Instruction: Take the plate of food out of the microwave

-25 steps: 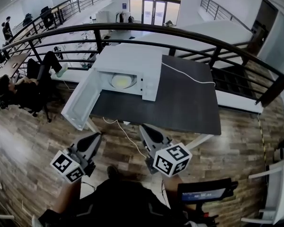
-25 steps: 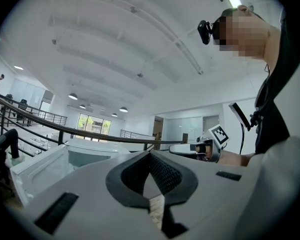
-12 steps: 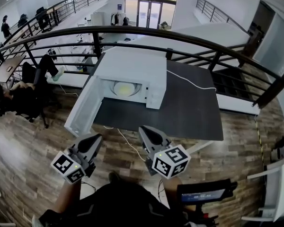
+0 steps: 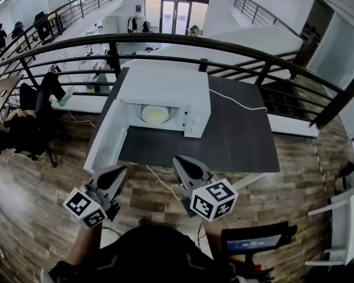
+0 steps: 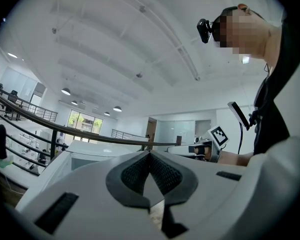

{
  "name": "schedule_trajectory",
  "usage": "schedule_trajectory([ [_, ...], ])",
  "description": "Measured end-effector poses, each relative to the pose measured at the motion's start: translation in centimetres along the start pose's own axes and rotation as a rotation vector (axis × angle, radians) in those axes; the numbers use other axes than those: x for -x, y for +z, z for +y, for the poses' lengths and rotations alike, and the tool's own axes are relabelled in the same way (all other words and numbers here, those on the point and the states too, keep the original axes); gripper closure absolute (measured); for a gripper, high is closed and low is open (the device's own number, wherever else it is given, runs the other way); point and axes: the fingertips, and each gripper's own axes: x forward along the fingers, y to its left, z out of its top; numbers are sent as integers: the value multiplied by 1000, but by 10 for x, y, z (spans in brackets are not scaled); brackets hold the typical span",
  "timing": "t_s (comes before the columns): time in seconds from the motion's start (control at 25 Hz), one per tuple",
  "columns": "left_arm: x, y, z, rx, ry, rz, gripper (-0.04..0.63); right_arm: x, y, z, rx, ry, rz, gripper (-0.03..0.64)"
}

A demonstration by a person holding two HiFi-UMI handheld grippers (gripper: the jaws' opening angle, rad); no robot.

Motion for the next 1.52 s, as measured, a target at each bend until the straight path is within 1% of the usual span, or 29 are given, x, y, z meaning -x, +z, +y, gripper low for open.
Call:
schedule_trajectory([
  [0.16, -1, 0, 17, -12, -28, -14, 591, -20, -2, 16, 74, 34, 3, 620],
  [0.24, 1, -2, 28, -15, -35, -8, 591, -29, -3, 20, 82, 27, 0, 620],
  [0.48, 5, -6, 52, -15, -72, -9, 591, -47, -15, 6, -21, -51, -10, 620],
  [0.64, 1, 1, 60, -3, -67, -18, 591, -53, -9, -1, -44, -58, -4, 620],
  [0.76, -10, 6, 68, 3, -52, -17, 591, -62, -1, -10, -60, -54, -12, 620],
  [0.92, -38, 8, 83, 8, -17, -2, 591, -81, 6, -43, -69, -52, -5, 620],
  [1.08, -53, 18, 90, -8, -7, -14, 591, -100, 14, -58, -70, -15, -2, 620],
  [1.24, -54, 15, 102, -8, 49, 13, 591, -115, 21, -65, -71, 9, -3, 620],
  [1.4, -64, 27, 119, -45, 100, -15, 591, -140, 28, -85, -87, 40, -14, 620],
  [1.52, -67, 31, 133, -41, 145, -20, 591, -155, 24, -96, -119, 57, 6, 620],
])
